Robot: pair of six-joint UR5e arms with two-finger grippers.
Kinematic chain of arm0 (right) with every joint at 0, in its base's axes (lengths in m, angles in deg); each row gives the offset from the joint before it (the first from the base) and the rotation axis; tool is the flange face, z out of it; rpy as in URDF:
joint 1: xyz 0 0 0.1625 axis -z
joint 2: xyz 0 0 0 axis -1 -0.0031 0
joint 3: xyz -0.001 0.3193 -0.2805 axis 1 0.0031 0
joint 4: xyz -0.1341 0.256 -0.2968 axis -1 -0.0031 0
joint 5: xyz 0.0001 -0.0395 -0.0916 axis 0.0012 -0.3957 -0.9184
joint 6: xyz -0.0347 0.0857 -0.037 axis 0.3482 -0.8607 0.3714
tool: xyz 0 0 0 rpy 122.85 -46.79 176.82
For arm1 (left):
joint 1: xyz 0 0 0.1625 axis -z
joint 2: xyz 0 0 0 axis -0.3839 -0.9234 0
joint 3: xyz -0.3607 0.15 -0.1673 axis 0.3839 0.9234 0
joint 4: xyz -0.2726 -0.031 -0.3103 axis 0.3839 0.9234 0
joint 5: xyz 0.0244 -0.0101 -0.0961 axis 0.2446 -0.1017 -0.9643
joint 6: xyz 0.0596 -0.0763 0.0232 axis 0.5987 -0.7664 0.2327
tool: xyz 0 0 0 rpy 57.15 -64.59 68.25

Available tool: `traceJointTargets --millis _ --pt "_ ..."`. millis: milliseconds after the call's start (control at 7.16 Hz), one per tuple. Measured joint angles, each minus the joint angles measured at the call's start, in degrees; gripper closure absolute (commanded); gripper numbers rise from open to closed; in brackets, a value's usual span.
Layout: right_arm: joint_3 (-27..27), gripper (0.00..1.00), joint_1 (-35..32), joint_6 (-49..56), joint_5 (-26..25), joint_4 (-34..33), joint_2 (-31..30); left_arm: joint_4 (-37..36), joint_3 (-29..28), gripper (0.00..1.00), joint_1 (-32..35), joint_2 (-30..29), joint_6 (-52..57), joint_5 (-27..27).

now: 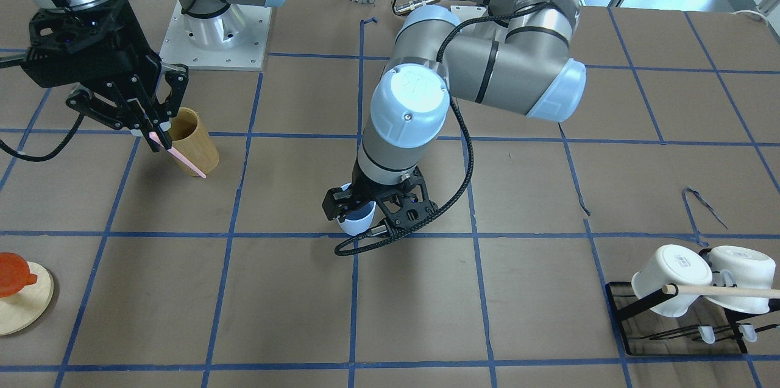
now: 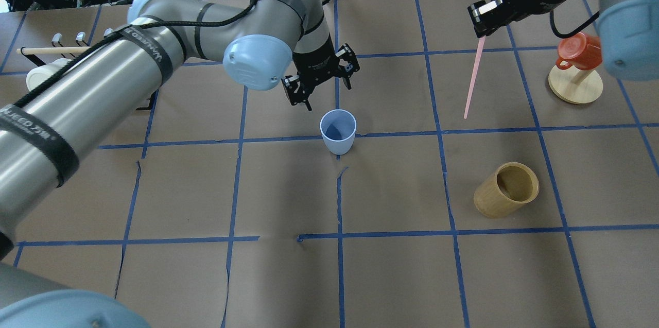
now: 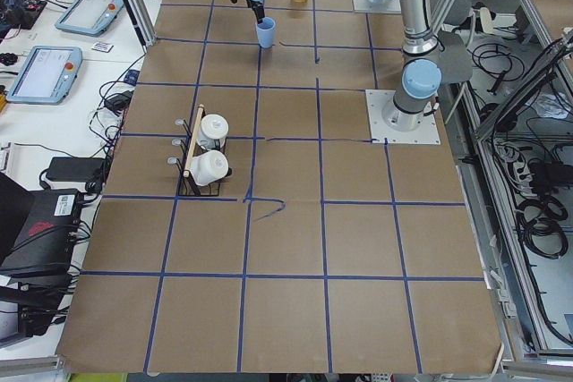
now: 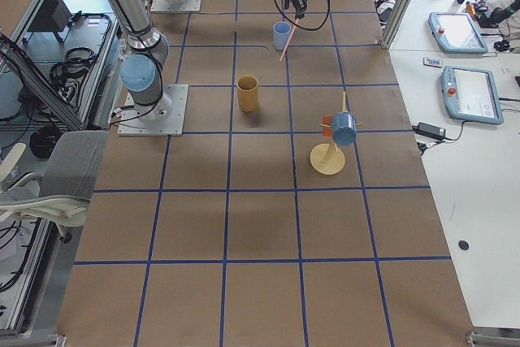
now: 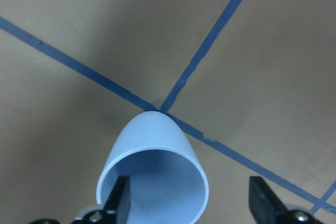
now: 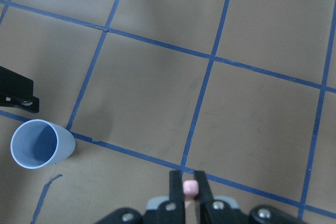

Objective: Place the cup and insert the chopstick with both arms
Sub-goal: 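Move the chopstick toward the blue cup with the right gripper while the left gripper withdraws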

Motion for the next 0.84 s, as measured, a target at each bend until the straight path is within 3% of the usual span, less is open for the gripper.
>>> traceJointTargets --millis 419,838 --pt "-0.3 1.00 -4.5 -3.8 0.0 -8.1 3.0 11.5 0.6 0.00 -7.2 12.0 25.5 0.7" --pt "-0.3 1.00 -10.6 -12.2 -0.1 -13.0 4.9 20.4 1.7 0.00 -12.2 22.6 36.7 1.3"
